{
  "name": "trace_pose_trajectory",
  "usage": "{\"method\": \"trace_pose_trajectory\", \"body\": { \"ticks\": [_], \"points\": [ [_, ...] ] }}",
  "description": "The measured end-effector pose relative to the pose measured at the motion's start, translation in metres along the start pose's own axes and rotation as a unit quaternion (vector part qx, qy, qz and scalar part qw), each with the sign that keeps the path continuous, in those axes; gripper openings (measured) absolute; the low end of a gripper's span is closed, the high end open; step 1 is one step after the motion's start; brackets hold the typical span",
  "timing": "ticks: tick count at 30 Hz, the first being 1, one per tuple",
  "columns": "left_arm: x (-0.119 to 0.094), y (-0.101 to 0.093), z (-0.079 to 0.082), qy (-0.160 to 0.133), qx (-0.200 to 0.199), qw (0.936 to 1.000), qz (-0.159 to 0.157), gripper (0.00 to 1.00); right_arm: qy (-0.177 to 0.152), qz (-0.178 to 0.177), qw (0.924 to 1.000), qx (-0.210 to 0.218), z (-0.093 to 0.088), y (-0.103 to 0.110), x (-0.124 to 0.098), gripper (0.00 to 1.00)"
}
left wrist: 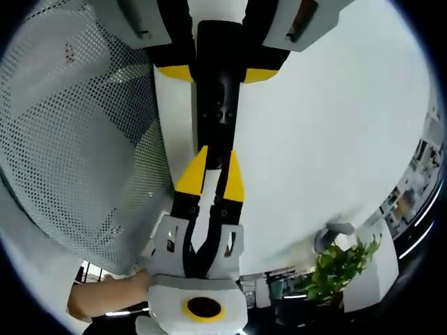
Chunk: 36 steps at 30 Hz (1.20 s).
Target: Press the specified remote control buttons in sequence, fully releasing each button before pressing the next.
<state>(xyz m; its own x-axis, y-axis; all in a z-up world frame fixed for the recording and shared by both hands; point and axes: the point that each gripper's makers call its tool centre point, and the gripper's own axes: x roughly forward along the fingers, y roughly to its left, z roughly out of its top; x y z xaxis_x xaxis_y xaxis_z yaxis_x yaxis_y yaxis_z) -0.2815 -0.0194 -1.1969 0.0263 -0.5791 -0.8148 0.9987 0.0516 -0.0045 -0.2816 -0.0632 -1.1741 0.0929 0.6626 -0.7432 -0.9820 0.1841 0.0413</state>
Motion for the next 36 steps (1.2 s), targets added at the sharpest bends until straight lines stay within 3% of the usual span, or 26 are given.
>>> {"method": "trace_pose_trajectory", "body": {
  "ticks": [2,3,5,14,18,23,26,27,28,29,31,33,36],
  "points": [
    [0.0,0.0,0.0,0.001,0.001,1.0,0.0,0.25,0.013,0.005,0.9995,-0.028,-0.001,0.0,0.003,0.08],
    [0.0,0.0,0.0,0.001,0.001,1.0,0.0,0.25,0.037,0.008,0.9981,-0.048,-0.007,-0.001,0.005,0.08],
    [0.0,0.0,0.0,-0.001,0.001,1.0,-0.001,0.25,0.033,0.025,0.9967,-0.07,-0.003,0.004,0.007,0.05],
    [0.0,0.0,0.001,-0.005,0.0,1.0,-0.001,0.25,0.056,0.042,0.9924,-0.101,-0.006,0.005,0.007,0.06],
    [0.0,0.0,0.001,-0.007,0.0,1.0,-0.001,0.25,0.07,0.051,0.9923,-0.089,-0.005,0.004,0.008,0.06],
    [0.0,0.0,0.001,-0.005,0.003,1.0,-0.002,0.24,0.133,0.046,0.9871,-0.077,-0.008,0.004,0.009,0.06],
    [0.0,0.0,0.002,-0.004,0.004,1.0,-0.003,0.24,0.179,0.053,0.9732,-0.134,-0.008,0.005,0.011,0.06],
    [0.0,-0.001,0.002,-0.005,0.007,1.0,-0.004,0.24,0.181,0.056,0.9738,-0.126,-0.008,0.006,0.012,0.06],
    [0.0,0.0,0.002,-0.006,0.007,0.9999,-0.005,0.24,0.192,0.053,0.9759,-0.091,-0.009,0.006,0.011,0.06],
    [0.0,0.0,0.002,-0.007,0.009,0.9999,-0.006,0.24,0.185,0.057,0.9753,-0.106,-0.008,0.004,0.012,0.06],
    [0.001,0.0,0.002,-0.008,0.008,0.9999,-0.007,0.24,0.18,0.057,0.9773,-0.097,-0.009,0.003,0.011,0.06],
    [0.0,0.0,0.002,-0.009,0.006,0.9999,-0.005,0.24,0.14,0.049,0.9868,-0.066,-0.007,0.003,0.01,0.07],
    [0.0,-0.001,0.002,-0.011,0.004,0.9999,-0.003,0.24,0.042,0.031,0.9964,-0.066,-0.005,0.004,0.007,0.06]
  ]
}}
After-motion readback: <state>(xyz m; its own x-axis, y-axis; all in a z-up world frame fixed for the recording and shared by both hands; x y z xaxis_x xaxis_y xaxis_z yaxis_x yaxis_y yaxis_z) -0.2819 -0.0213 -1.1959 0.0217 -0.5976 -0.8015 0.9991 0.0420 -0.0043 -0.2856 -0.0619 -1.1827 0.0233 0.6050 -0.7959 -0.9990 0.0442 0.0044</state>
